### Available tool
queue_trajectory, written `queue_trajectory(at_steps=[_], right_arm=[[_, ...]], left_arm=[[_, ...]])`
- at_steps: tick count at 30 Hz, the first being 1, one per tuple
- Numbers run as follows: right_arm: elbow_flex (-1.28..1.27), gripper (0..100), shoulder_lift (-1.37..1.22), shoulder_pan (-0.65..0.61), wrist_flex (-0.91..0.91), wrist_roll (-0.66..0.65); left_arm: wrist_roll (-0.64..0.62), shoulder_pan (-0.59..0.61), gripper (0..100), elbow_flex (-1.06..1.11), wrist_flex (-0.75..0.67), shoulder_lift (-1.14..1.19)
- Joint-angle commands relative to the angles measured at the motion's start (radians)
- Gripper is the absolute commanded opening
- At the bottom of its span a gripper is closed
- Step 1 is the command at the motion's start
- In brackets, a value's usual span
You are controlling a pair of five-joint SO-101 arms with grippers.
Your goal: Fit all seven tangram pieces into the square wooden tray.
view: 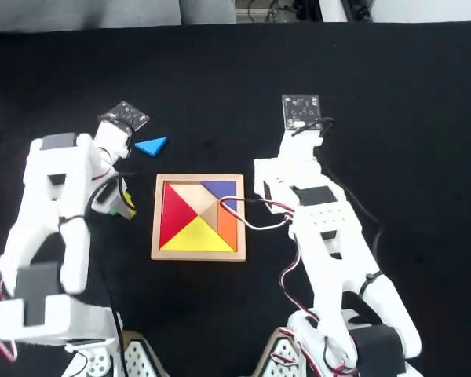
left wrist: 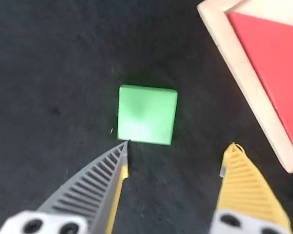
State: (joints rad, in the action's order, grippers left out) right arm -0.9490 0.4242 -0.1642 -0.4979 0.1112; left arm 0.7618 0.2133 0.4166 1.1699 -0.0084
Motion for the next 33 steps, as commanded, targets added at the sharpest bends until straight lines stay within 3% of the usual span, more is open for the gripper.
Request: queue_trajectory(at_steps=[1, 13, 33], right_arm=[[0.058, 1.5, 0.001, 0.012, 0.023, -0.015], [0.058, 1.5, 0.001, 0.012, 0.025, -0.017], [0.058, 1.5, 0.002, 0.012, 0.023, -0.017]], left_arm=[[0.009, 0.015, 30, -0.136, 0.005, 0.097], [0.014, 0.016, 30, -0.331, 0.012, 0.307], [0.123, 0.045, 30, -0.329, 0.014, 0.379]])
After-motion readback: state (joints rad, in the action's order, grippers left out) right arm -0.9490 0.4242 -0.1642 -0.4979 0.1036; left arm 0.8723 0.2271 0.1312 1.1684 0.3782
